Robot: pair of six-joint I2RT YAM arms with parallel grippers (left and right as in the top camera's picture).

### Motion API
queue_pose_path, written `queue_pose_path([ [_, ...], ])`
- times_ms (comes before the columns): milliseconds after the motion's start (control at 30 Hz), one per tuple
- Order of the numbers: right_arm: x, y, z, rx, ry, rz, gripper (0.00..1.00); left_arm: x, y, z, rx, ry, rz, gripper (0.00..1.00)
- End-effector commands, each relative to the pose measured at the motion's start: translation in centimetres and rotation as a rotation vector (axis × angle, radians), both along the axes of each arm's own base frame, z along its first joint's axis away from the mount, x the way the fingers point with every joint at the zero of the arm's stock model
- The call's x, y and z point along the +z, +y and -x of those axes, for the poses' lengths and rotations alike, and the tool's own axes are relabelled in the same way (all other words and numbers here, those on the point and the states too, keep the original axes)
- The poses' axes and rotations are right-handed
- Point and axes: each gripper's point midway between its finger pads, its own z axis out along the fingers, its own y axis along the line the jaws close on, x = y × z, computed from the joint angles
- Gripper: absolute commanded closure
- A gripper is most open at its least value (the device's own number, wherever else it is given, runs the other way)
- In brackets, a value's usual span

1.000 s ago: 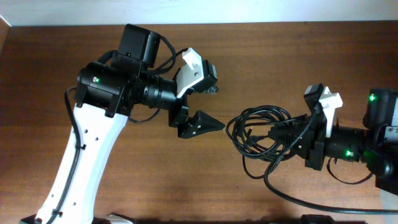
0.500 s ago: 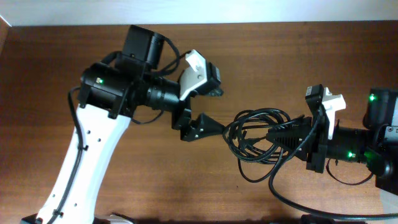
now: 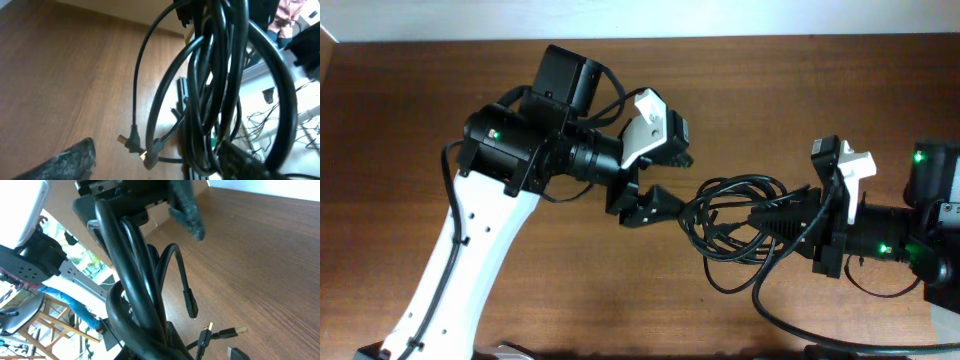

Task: Untangle cables

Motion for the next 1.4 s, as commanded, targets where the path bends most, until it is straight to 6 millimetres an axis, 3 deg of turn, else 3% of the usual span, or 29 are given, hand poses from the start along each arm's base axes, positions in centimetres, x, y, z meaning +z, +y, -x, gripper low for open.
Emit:
queue_pose_path([
  [0, 0.7, 0.3, 0.4, 0.028, -0.026, -0.025, 0.96, 0.8, -0.5, 1.0, -0.035, -0.033, 0.023, 0.48],
  [100, 0.7, 0.3, 0.4, 0.029, -0.026, -0.025, 0.96, 0.9, -1.0, 1.3, -0.055, -0.045, 0.029, 0.65],
  [367, 0.7, 0.3, 0.4, 0.028, -0.026, -0.025, 0.96, 0.9, -1.2, 1.4, -0.058, -0.054, 0.028, 0.79],
  [467, 0.7, 0.3, 0.4, 0.028, -0.026, -0.025, 0.96, 0.9, -1.2, 1.4, -0.058, -0.053, 0.027, 0.96],
  [533, 0.7, 0.3, 0.4, 0.026, -0.027, -0.022, 0.96, 0.9, -1.2, 1.4, -0.059, -0.053, 0.028, 1.00],
  [900, 0.1, 0.0, 0.0, 0.002, -0.024, 0.011, 0.96, 1.1, -1.2, 1.6, -0.067, -0.047, 0.040, 1.00],
  [1200, -2.7, -1.8, -1.6, -0.123, 0.006, 0.185, 0.96, 4.2, -1.8, 3.5, -0.187, -0.013, 0.216, 1.00],
  [1367, -2.8, -1.8, -1.4, -0.122, 0.018, 0.185, 0.96, 5.8, -2.0, 3.9, -0.243, -0.051, 0.304, 1.00],
])
